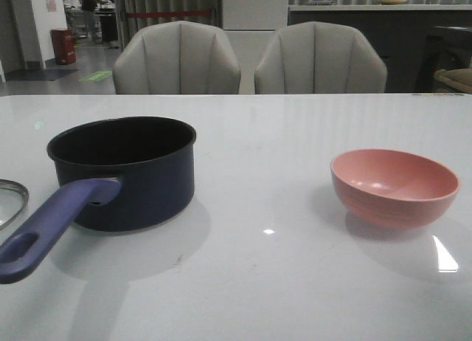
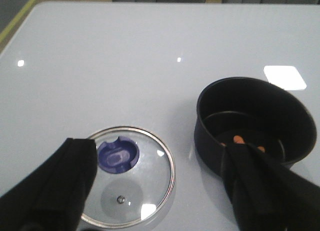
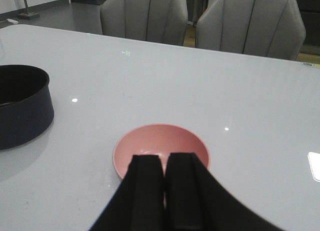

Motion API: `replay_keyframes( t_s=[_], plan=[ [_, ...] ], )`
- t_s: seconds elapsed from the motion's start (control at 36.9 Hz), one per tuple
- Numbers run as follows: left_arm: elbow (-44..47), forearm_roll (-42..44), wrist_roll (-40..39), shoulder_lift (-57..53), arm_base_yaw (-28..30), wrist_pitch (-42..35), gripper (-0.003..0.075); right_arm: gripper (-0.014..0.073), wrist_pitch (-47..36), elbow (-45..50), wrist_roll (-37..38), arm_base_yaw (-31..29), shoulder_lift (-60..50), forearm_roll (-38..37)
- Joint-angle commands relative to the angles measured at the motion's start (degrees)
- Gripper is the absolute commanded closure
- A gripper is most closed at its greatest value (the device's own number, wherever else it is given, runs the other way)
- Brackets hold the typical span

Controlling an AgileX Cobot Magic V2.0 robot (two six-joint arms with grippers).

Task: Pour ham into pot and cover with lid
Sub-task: 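Release the bowl and withdraw the right gripper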

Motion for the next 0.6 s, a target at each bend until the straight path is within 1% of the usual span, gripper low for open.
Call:
replay_keyframes(
  t_s=[0.0,0.14,0.3,0.46,0.57],
  plan=[
    [-7.82,-0.3,-2.27,8.06,2.84,3.21,0.0164,0.0426,-4.3,-1.55,-0.13,0.17,0.15,0.16],
    [-15.44,-0.45,-2.37,21.05,6.42,10.32,0.0164,0.0426,-4.3,-1.55,-0.13,0.17,0.15,0.16],
    [-22.41,0.16,-2.37,34.44,6.71,16.75,0.0161,0.0426,-4.3,-1.55,-0.13,0.17,0.15,0.16],
    [-28.41,0.16,-2.37,45.99,6.71,19.02,0.0065,0.0426,-4.3,-1.55,-0.13,0.17,0.15,0.16],
    [-31.65,0.16,-2.37,51.13,6.71,19.32,0.0061,0.0426,-4.3,-1.55,-0.13,0.17,0.15,0.16]
  ],
)
